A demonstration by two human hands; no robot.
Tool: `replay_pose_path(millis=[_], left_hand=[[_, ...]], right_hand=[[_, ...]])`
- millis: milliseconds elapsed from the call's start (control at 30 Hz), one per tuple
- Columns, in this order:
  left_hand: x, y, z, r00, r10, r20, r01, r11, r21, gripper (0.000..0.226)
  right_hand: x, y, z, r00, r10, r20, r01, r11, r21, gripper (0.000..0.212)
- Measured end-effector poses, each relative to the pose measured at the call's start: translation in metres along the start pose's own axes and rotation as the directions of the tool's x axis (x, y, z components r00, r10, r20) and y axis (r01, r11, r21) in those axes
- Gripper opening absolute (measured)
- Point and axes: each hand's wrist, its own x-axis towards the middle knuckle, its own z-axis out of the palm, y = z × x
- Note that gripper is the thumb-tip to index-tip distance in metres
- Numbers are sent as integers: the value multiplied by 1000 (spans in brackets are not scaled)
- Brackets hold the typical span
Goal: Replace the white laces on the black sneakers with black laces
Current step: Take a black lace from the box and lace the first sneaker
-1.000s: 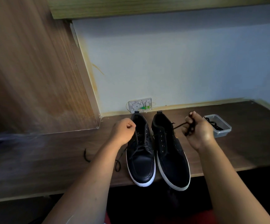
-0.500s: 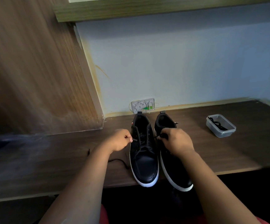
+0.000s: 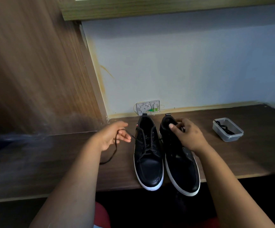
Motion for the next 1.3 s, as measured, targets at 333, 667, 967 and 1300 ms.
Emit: replay_pose_path(millis=[333,667,967,1300], left_hand=[[16,-16,33,961,170,-220,31,722,691,18],[10,1,90,906,414,92,-394,902,-179,70],[-1,14,68,952,304,22,-289,923,-253,17],[34,-6,-5,555,319,-769,-444,895,51,18]], right_hand=[[-2,-12,22,997,-36,64,15,955,297,34],[-12,-26,41,964,-266,18,243,906,347,31],[-4,-15,44,977,-209,37,193,946,260,34],[-7,-6,49,931,-291,219,331,928,-172,36]])
